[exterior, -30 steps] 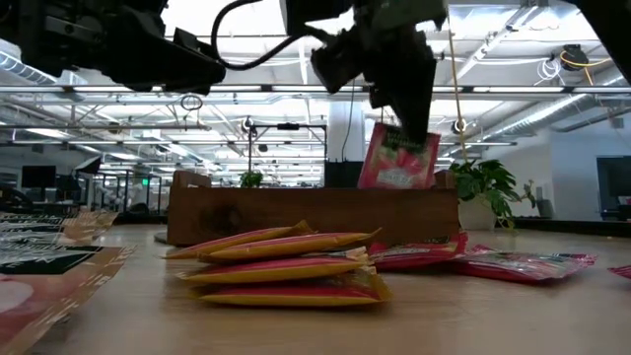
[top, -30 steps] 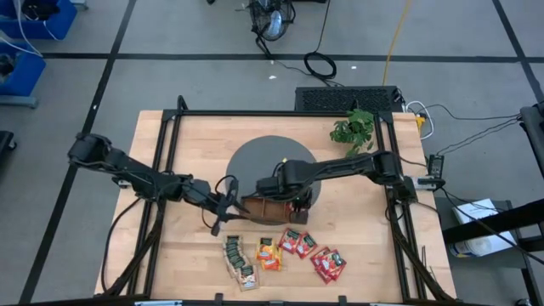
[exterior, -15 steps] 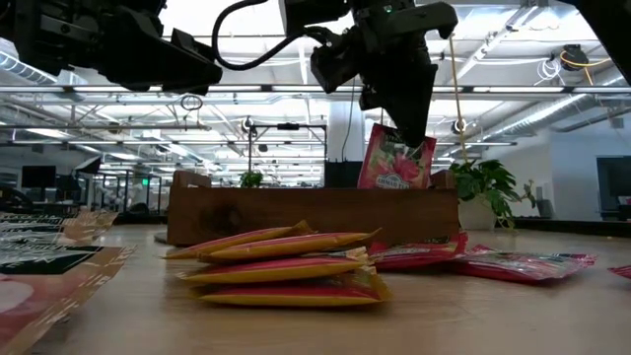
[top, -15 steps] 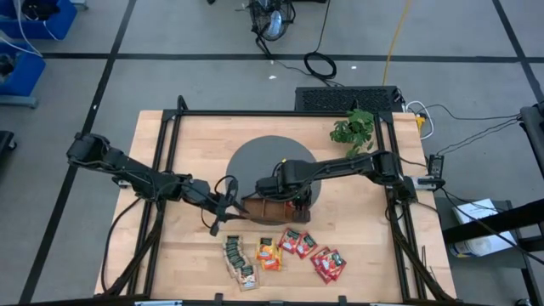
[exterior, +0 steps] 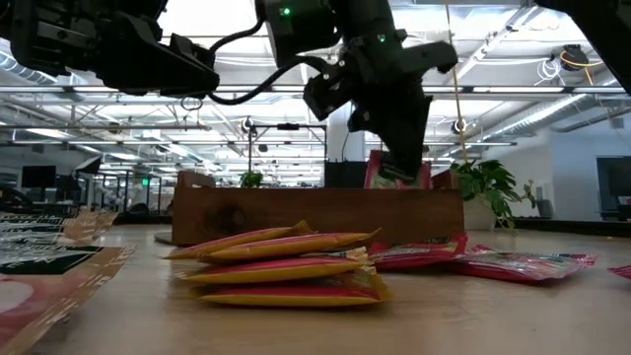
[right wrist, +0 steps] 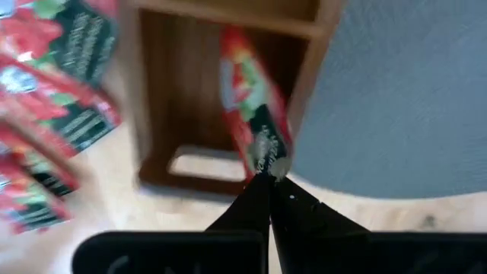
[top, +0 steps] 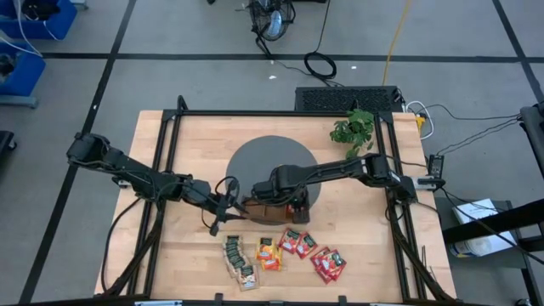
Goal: Pick & Place Tea
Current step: Put the red tea bag into the right section of the wooden organizer
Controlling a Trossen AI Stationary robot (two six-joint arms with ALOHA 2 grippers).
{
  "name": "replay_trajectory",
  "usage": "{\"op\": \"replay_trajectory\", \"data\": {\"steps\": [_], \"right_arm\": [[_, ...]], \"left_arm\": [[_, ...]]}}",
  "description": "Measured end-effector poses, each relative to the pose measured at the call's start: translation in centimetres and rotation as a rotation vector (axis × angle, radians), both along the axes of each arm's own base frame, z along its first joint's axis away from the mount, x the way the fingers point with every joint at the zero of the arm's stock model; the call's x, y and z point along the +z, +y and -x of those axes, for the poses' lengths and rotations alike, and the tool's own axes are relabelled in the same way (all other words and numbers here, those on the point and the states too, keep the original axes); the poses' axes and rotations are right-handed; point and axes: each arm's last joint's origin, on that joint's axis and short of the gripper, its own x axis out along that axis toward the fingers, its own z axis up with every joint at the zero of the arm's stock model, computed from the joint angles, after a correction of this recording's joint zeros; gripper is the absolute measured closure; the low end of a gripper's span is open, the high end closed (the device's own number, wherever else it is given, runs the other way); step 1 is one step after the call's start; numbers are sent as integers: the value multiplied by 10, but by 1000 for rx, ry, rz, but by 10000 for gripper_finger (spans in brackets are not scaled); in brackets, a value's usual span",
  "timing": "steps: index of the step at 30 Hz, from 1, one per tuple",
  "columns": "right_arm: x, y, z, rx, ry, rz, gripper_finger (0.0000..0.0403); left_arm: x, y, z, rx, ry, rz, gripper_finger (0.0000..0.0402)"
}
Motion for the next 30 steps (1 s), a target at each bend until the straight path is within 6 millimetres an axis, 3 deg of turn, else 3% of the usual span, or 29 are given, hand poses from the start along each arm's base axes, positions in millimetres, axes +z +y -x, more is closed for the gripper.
{"op": "replay_trajectory", "data": {"steps": [9, 20, 30], "right_arm": [[-2, 0, -7, 47, -78, 1, 401], [0, -2, -2, -84, -19, -22, 382], [-1, -2, -4, -107, -37, -19, 289]], "left_arm": [[0, 0, 0, 1, 2, 3, 314], [-1, 0, 0, 1, 8, 2, 314], [-1, 0, 0, 1, 8, -2, 314]]}}
